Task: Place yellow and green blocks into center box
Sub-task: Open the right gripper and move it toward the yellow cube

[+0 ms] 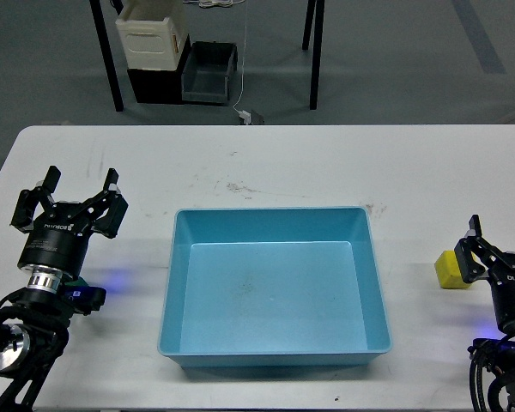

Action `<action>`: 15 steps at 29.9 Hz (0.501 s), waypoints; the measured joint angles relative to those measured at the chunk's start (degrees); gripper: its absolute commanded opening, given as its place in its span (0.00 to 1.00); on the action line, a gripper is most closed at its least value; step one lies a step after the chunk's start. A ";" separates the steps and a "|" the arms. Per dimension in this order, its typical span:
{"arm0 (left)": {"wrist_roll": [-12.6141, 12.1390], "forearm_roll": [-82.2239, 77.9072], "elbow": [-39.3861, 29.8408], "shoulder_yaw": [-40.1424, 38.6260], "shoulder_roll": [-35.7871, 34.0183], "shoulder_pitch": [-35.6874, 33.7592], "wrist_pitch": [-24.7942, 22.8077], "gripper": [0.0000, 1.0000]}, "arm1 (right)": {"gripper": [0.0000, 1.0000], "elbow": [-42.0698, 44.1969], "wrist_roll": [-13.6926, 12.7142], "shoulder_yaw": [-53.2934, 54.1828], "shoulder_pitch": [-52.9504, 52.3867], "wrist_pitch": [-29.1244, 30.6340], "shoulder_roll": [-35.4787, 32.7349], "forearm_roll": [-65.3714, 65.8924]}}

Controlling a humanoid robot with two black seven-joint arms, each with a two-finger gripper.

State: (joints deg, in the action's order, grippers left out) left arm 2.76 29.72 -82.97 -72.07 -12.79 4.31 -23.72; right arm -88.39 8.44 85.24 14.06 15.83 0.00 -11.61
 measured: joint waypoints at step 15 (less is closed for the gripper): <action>0.17 -0.10 0.00 -0.26 0.00 0.53 0.56 1.00 | 1.00 0.81 0.51 3.53 -0.07 3.52 -0.87 1.69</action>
State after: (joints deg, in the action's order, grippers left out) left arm 2.93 29.62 -82.97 -72.33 -12.79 4.83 -23.15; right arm -87.58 8.95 88.77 13.99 19.35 -0.87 -9.92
